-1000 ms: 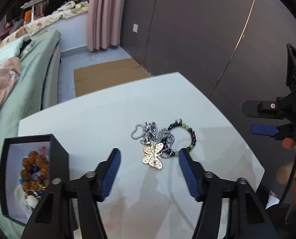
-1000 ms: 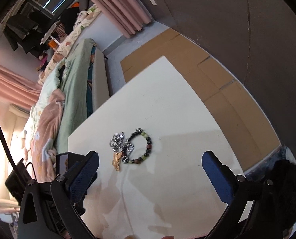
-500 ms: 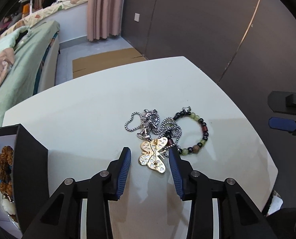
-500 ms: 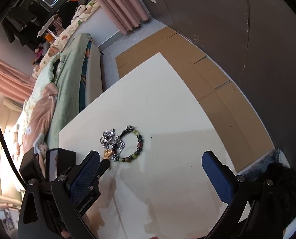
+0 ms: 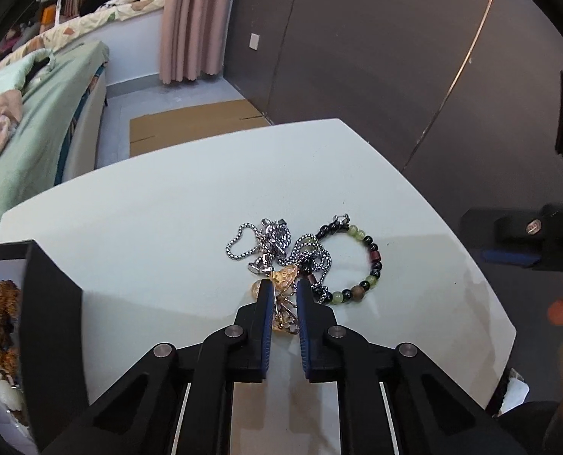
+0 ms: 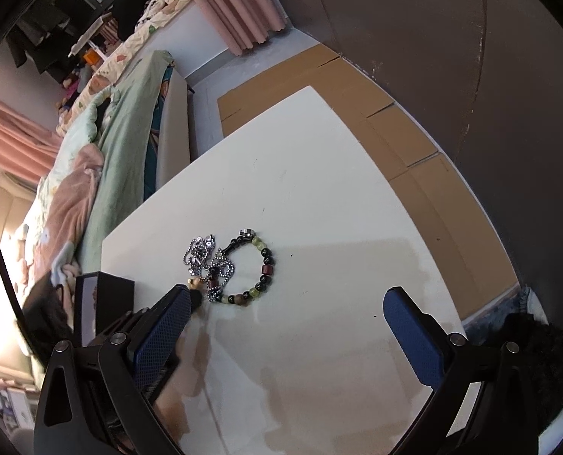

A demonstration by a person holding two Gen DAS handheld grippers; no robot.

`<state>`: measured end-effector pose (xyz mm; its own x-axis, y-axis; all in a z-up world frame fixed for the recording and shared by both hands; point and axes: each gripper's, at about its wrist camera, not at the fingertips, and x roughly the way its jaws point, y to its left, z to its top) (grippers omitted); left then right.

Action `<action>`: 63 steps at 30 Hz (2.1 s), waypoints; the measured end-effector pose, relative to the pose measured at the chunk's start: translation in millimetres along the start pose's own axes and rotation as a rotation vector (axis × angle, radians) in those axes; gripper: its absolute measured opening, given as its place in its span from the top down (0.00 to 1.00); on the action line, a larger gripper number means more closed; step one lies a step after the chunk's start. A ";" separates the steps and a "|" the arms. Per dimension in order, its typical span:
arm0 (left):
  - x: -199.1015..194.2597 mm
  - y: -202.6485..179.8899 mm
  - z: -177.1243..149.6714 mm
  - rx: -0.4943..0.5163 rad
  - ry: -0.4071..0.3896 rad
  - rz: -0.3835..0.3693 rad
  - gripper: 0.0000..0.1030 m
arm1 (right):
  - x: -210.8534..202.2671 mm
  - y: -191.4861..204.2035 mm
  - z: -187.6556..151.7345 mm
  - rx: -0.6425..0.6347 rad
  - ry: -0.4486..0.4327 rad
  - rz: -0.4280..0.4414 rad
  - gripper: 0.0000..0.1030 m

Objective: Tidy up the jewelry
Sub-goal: 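Lift the butterfly necklace with the left tool while the right tool grasps the green bead bracelet, then release the butterfly necklace into the box with the left tool while the right tool drops the bracelet in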

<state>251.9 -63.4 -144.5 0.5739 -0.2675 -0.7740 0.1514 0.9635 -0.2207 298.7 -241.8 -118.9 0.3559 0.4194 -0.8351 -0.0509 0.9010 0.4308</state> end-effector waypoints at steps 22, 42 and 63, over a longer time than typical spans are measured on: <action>-71.5 35.1 14.3 -0.116 -0.121 -0.069 0.88 | 54.5 28.7 5.2 -0.026 0.037 -0.102 0.58; -139.2 94.8 9.9 -0.192 -0.252 -0.048 0.88 | -10.4 64.7 -5.4 -0.084 -0.118 -0.076 0.91; -155.0 145.1 -7.1 -0.354 -0.196 -0.063 0.87 | -114.0 152.7 -35.9 -0.177 -0.349 0.148 0.91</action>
<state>179.2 117.8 -60.7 0.7197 -0.2860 -0.6326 -0.0754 0.8736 -0.4808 216.8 -148.1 29.9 0.6262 0.5103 -0.5895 -0.2741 0.8519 0.4462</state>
